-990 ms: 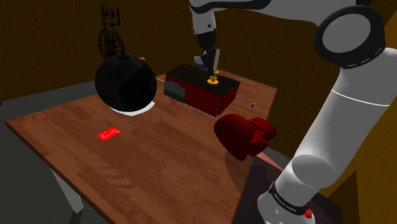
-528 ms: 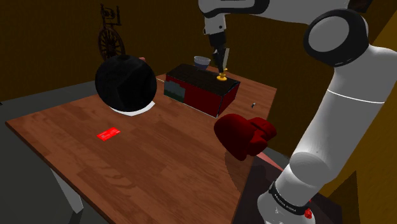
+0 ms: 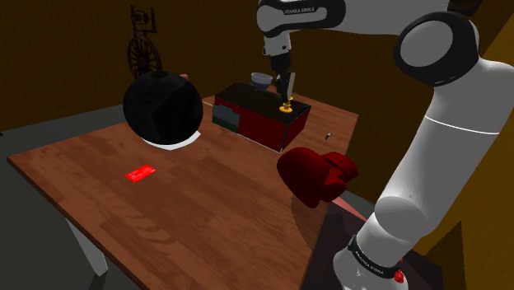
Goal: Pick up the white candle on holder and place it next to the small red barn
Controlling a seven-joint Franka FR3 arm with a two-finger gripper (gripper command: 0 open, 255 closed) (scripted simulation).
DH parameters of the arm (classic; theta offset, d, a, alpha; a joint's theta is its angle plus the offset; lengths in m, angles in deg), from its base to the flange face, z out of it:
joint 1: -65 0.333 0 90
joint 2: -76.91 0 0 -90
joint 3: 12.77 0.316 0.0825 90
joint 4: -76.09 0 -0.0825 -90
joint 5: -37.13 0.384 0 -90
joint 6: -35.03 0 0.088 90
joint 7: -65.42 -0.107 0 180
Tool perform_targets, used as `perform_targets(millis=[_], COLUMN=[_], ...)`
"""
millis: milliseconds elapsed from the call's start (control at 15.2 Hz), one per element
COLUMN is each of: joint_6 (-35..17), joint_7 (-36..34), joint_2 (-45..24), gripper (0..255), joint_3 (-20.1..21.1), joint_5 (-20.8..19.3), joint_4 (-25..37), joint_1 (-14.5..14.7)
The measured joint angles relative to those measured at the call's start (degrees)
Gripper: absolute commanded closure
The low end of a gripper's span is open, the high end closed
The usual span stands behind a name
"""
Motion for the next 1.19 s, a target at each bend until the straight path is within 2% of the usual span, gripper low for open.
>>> perform_targets(millis=[1188], joint_6=[-13.2], joint_7=[-2.9], joint_2=[-1.1], gripper=[255], joint_3=[-0.1], joint_5=[0.0], joint_4=[-12.4], joint_1=[-0.4])
